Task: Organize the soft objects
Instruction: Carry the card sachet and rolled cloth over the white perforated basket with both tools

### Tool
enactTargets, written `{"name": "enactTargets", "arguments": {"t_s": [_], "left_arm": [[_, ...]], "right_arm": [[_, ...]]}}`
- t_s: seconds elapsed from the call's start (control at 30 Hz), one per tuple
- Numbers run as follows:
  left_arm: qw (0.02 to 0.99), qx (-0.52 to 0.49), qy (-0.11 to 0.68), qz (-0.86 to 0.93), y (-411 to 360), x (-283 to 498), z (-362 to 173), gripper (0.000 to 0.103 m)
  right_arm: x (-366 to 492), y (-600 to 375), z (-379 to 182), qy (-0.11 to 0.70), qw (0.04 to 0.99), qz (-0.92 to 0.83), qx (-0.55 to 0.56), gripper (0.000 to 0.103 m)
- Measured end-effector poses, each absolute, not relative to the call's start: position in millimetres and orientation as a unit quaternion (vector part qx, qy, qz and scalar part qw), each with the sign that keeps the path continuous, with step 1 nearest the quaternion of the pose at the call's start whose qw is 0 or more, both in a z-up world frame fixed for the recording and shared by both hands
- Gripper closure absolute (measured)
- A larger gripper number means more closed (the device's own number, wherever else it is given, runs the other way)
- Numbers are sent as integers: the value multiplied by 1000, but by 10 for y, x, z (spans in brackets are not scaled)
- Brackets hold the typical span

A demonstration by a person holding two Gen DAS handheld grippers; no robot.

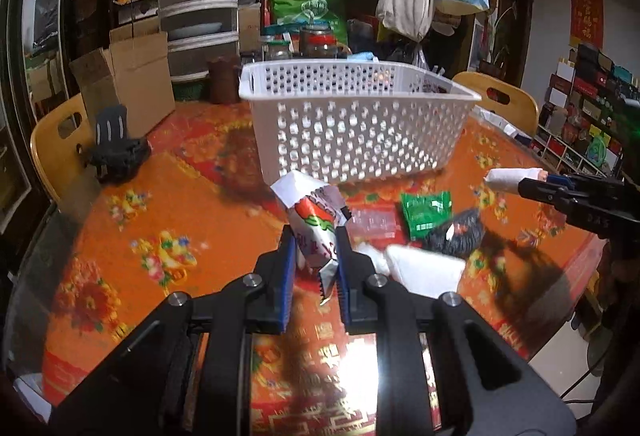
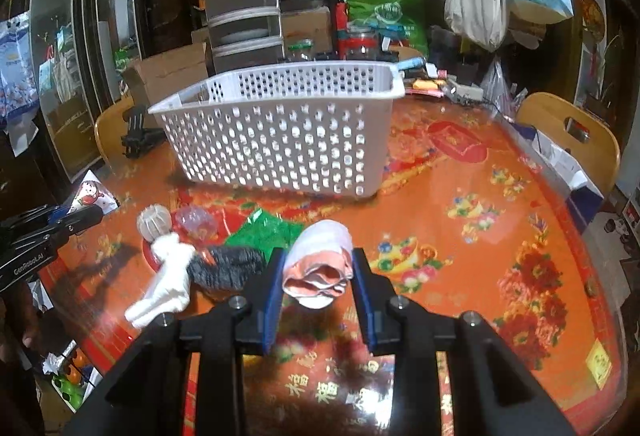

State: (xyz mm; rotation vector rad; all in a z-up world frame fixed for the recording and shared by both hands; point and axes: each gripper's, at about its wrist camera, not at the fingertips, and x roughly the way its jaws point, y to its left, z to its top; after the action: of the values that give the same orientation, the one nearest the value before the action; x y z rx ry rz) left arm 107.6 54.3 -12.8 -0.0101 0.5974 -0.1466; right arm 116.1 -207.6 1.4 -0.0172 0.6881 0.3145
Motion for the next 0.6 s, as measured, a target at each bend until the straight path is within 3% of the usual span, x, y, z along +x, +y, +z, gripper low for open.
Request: {"name": "enactTargets", "arguments": {"t_s": [0.6], "left_arm": [[964, -15, 255, -73, 676, 2014, 1027, 87]], "right_arm": [[1876, -1928, 1063, 282, 941, 180, -44, 72]]}}
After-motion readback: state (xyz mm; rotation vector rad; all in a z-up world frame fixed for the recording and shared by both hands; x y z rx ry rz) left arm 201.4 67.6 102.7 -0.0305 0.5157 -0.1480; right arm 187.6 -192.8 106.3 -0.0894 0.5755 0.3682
